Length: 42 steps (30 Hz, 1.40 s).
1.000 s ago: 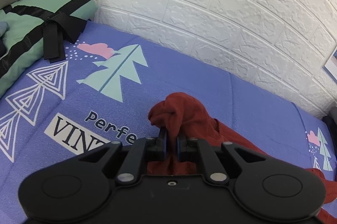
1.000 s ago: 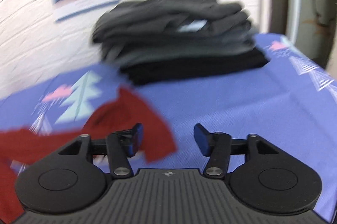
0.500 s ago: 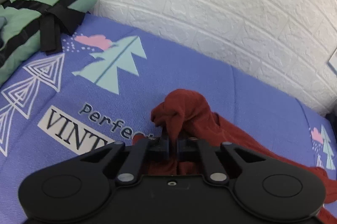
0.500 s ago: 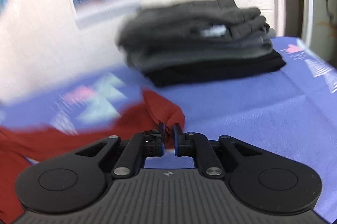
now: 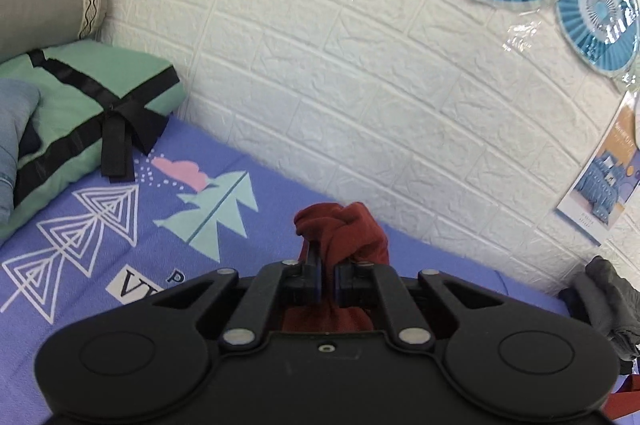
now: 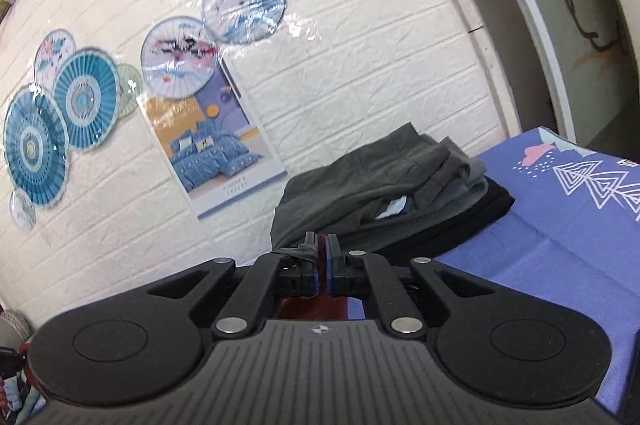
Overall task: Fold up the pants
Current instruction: 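Lay the pants down and open both grippers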
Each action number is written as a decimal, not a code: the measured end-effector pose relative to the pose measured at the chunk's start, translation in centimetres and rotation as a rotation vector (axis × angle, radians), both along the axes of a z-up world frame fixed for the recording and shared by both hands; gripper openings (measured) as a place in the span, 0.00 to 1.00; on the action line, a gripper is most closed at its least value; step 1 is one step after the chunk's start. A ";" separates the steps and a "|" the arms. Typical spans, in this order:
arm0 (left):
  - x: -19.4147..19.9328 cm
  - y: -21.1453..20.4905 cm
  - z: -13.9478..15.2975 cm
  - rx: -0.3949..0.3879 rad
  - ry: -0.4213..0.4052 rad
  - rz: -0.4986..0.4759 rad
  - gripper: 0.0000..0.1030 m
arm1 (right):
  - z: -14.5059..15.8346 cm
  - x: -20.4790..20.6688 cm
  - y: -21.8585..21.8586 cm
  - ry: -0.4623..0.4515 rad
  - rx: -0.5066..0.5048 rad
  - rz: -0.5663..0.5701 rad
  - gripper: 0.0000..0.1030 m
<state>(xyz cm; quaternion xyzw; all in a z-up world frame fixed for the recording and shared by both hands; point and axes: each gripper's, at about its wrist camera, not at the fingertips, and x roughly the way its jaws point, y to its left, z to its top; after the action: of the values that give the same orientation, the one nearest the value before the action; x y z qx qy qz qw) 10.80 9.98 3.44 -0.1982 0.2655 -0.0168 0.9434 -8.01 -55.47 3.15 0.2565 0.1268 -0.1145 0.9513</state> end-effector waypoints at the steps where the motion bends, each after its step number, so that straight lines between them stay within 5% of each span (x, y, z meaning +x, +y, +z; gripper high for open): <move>1: 0.1 0.0 0.1 0.006 -0.006 -0.008 0.31 | -0.1 0.5 0.1 0.010 -0.017 -0.015 0.05; 4: 2.4 -0.4 -0.6 0.020 0.020 0.005 0.31 | -1.5 4.7 -0.3 0.061 0.012 -0.056 0.05; 9: 9.5 -0.9 -6.0 0.009 0.177 0.121 0.34 | -6.5 14.5 -1.2 0.148 0.042 -0.191 0.03; 10: 10.7 -1.0 -7.1 -0.002 0.214 0.129 0.37 | -7.6 16.2 -1.4 0.166 0.053 -0.191 0.13; 15: 11.0 -1.8 -8.6 0.079 0.207 0.075 0.69 | -10.0 18.5 -1.2 0.254 0.019 -0.102 0.30; 16: 10.7 -1.8 -8.3 0.107 0.197 0.055 0.95 | -10.1 18.0 -1.0 0.266 -0.013 -0.075 0.37; 17: 10.2 -1.6 -7.9 0.124 0.191 0.048 1.00 | -10.3 17.5 -0.9 0.283 -0.049 -0.050 0.40; 20: 8.7 -0.4 -6.9 0.099 0.168 0.054 1.00 | -10.8 15.7 -0.8 0.336 -0.132 0.024 0.60; 29: 6.4 -0.3 -4.8 0.046 0.148 0.027 1.00 | -12.0 12.9 -1.2 0.349 -0.039 0.103 0.65; 31: 6.5 -0.8 -5.0 0.058 0.164 0.005 1.00 | -12.0 12.7 -0.9 0.353 -0.021 0.132 0.83; 33: 6.7 -1.5 -5.3 0.052 0.182 -0.013 1.00 | -12.2 13.1 -0.3 0.364 -0.042 0.145 0.85; 35: 6.8 -2.5 -5.5 0.038 0.193 -0.054 1.00 | -12.2 13.9 0.2 0.380 -0.064 0.155 0.62; 36: 6.8 -3.0 -5.5 0.043 0.191 -0.072 1.00 | -12.0 14.2 0.5 0.379 -0.049 0.162 0.08; 39: 6.7 -4.9 -5.3 0.080 0.191 -0.122 1.00 | -10.7 15.1 2.3 0.281 0.002 0.218 0.06; 42: 6.9 -6.1 -5.5 0.087 0.198 -0.154 1.00 | -9.9 16.5 6.4 0.236 0.031 0.420 0.07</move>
<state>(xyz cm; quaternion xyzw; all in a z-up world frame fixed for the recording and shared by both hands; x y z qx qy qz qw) 17.67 3.91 -2.01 -0.1367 0.3723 -0.0580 0.9161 8.47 -49.08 -6.79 0.2240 0.2892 0.0585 0.9289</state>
